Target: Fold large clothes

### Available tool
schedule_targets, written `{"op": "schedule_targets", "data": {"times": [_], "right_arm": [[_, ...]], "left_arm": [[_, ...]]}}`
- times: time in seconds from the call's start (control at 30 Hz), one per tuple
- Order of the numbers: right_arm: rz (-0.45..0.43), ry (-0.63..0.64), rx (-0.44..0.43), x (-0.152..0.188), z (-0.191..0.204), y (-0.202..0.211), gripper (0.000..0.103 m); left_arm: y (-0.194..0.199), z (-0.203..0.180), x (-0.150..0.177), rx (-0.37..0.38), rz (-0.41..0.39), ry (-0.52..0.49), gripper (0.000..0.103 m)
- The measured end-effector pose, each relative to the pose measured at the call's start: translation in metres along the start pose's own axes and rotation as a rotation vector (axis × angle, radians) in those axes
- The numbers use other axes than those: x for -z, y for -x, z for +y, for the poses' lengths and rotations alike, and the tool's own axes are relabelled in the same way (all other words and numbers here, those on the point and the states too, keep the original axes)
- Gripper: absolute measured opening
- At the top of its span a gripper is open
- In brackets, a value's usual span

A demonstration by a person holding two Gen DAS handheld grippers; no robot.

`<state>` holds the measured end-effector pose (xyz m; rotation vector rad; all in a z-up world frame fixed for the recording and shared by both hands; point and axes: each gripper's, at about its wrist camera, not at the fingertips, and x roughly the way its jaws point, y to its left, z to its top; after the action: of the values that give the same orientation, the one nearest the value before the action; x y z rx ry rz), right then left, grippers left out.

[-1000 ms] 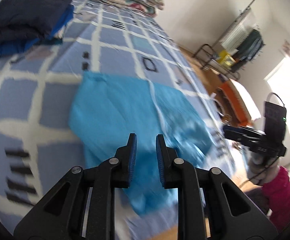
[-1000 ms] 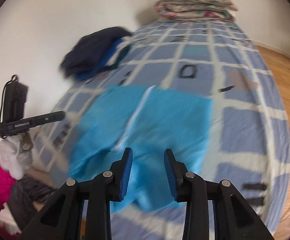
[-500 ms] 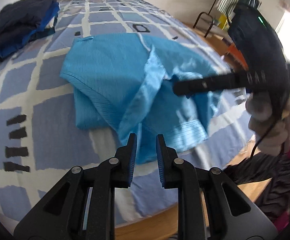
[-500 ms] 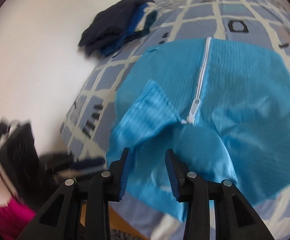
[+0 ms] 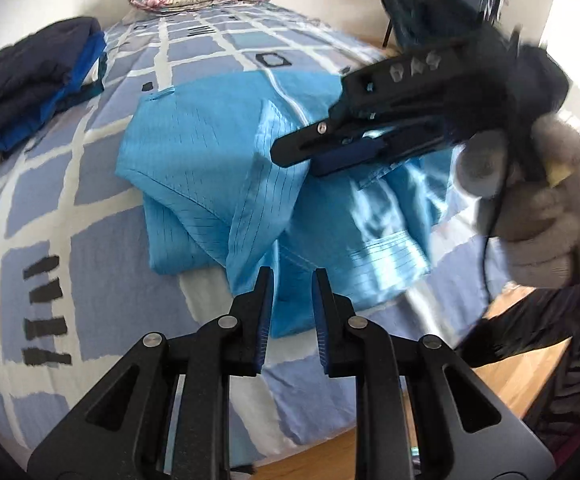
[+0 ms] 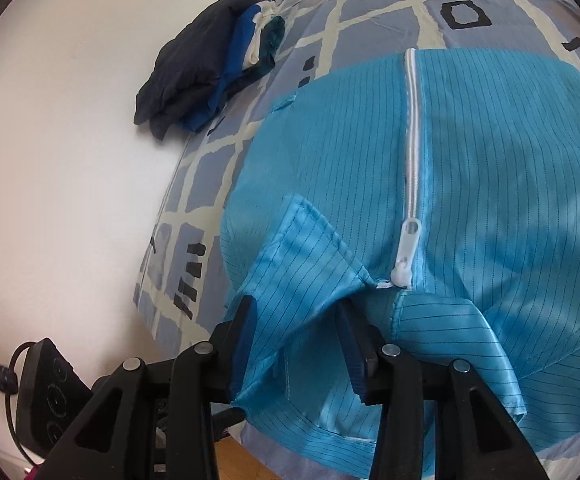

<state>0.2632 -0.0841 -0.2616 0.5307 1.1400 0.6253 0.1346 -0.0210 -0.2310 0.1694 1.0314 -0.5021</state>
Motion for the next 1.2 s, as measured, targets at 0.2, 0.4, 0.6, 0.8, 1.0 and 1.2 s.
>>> {"op": "schedule_targets", "data": {"times": [0.2, 0.4, 0.6, 0.8, 1.0, 1.2], "right_arm": [[0.006, -0.004, -0.009, -0.001, 0.001, 0.000, 0.044], [0.024, -0.021, -0.030, 0.005, -0.002, 0.003, 0.044], [0.050, -0.063, -0.038, 0.009, -0.008, -0.013, 0.044], [-0.006, -0.115, -0.066, 0.001, -0.006, -0.006, 0.005], [-0.026, -0.117, -0.023, -0.003, -0.001, -0.002, 0.000], [-0.010, -0.131, -0.065, -0.002, 0.001, -0.004, 0.004]], "left_arm": [[-0.026, 0.006, -0.006, -0.076, 0.042, 0.011, 0.010], [-0.021, 0.013, -0.004, -0.027, 0.027, 0.026, 0.001], [-0.008, 0.018, -0.005, 0.033, -0.006, 0.069, 0.000], [0.000, 0.010, 0.000, 0.037, -0.025, 0.030, 0.000], [0.001, 0.008, 0.002, 0.056, -0.022, 0.034, 0.000], [0.003, 0.000, 0.001, 0.015, -0.050, 0.012, 0.000]]}}
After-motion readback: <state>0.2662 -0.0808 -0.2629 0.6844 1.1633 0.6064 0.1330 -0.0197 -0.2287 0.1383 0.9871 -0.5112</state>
